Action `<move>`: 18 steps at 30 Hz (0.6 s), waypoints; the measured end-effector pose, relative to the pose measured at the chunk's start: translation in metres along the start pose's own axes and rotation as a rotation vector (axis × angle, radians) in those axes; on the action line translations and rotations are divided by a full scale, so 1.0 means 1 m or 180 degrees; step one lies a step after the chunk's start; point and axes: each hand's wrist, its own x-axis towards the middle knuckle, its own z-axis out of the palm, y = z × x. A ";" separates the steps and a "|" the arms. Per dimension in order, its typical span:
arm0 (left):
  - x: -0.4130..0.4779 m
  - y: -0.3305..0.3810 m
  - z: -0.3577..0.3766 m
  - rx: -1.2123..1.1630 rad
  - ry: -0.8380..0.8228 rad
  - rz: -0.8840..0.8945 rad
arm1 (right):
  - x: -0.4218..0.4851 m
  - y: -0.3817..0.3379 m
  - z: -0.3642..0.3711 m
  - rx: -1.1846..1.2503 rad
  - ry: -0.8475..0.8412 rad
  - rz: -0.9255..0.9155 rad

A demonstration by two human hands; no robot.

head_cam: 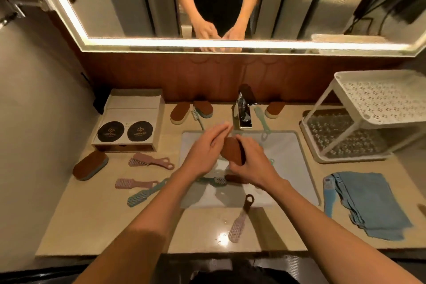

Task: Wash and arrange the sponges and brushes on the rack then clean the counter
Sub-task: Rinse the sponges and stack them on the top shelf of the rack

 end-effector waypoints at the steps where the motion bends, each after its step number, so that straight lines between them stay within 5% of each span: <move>1: 0.010 0.012 0.009 -0.0053 -0.0072 0.0068 | 0.001 0.009 -0.017 0.0037 0.0031 0.0006; 6: 0.061 0.067 0.061 0.0326 -0.0157 0.0567 | 0.000 0.057 -0.102 -0.0032 0.0369 -0.0057; 13: 0.126 0.136 0.122 0.0300 0.0068 0.0347 | 0.001 0.102 -0.206 -0.0036 0.0766 -0.0187; 18: 0.159 0.186 0.146 0.0542 0.0100 0.0712 | 0.006 0.124 -0.259 0.0174 0.0861 -0.0127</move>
